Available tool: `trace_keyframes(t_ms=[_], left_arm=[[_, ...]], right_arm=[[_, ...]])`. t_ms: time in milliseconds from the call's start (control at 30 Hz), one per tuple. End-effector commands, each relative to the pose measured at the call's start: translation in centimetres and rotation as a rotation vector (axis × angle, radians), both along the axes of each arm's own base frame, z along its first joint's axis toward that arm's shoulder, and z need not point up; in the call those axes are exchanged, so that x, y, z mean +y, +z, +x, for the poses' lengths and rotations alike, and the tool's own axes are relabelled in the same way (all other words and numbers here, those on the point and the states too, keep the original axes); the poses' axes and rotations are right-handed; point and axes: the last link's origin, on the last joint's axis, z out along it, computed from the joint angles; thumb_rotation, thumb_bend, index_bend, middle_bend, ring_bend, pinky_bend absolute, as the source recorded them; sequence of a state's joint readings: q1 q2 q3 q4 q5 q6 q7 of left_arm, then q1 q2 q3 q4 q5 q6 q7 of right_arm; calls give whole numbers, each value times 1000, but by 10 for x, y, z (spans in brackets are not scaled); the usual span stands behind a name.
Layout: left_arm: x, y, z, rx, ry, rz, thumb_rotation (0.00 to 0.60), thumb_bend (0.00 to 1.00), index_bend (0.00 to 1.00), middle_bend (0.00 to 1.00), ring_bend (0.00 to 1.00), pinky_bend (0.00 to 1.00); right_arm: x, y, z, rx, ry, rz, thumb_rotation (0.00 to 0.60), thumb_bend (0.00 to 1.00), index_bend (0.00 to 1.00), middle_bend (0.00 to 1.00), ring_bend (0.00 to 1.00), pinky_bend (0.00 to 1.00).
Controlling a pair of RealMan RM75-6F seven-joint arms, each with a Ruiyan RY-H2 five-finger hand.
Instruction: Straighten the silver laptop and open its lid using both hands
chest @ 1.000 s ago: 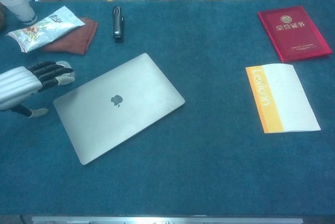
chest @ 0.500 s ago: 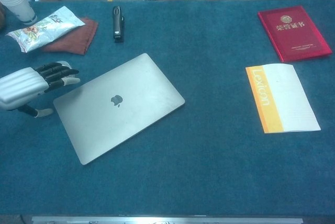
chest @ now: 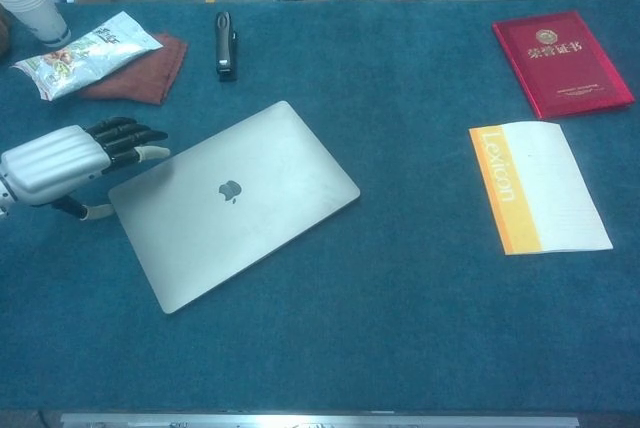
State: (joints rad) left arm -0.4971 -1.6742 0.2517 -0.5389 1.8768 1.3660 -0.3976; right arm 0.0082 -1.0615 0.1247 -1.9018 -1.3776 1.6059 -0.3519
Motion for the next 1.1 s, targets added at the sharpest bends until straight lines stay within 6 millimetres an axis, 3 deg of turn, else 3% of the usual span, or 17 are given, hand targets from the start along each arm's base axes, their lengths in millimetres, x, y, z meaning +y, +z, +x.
trace_keyframes(t_ms=[33, 833, 1100], left_arm=[[2, -2, 4, -1, -10, -6, 600, 243, 0, 0, 0, 0], [17, -18, 39, -10, -84, -26, 600, 243, 0, 0, 0, 0], [19, -15, 44, -3, -90, -8, 600, 243, 0, 0, 0, 0]], right_arm=[[0, 1, -1, -1, -2, -1, 600, 157, 0, 60, 8, 100], [7, 16, -15, -15, -22, -38, 600, 156, 0, 60, 8, 100], [6, 16, -15, -15, -7, -22, 600, 156, 0, 61, 8, 100]])
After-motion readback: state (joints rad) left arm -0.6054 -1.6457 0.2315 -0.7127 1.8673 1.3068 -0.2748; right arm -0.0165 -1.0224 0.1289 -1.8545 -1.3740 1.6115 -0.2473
